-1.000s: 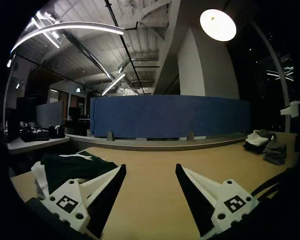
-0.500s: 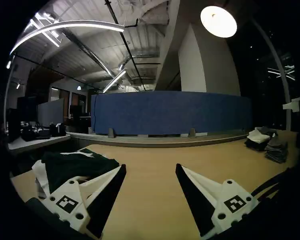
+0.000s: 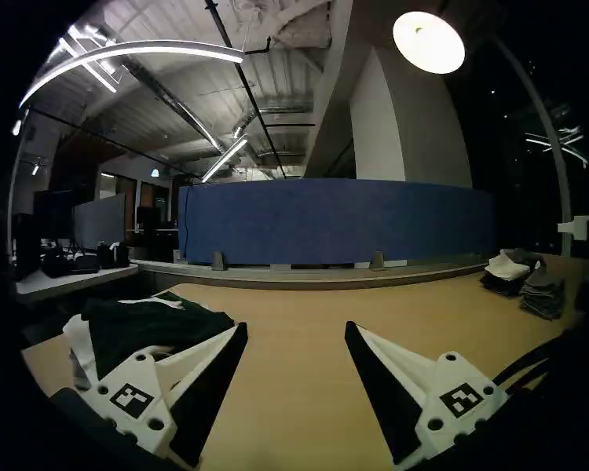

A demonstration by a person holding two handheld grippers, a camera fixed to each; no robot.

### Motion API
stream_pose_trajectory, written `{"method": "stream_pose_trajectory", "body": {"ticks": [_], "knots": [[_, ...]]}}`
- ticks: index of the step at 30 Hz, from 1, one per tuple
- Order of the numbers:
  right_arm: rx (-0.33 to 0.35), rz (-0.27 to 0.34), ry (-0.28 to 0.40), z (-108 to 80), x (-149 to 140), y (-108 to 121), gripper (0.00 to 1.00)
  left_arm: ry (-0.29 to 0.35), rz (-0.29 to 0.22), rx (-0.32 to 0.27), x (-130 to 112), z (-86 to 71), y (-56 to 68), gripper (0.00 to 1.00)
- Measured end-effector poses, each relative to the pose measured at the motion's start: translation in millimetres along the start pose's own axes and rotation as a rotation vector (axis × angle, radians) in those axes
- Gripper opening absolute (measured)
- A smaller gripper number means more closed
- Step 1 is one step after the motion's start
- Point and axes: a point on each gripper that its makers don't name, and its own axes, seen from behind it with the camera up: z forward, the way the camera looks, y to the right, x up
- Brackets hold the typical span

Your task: Fold towel

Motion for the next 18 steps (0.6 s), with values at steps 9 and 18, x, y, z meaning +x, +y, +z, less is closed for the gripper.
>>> {"method": "stream_pose_trajectory", "body": {"ticks": [9,18], "knots": [[-0.028,0.034,0.009,0.8,-33,17,1.00,0.000,0.000,0.000,0,0.8,0.3,0.93],[-0.039,0.041,0.014,3.0,-50,25,1.00,0.000,0.000,0.000,0,0.3,0.8,0.93]]}}
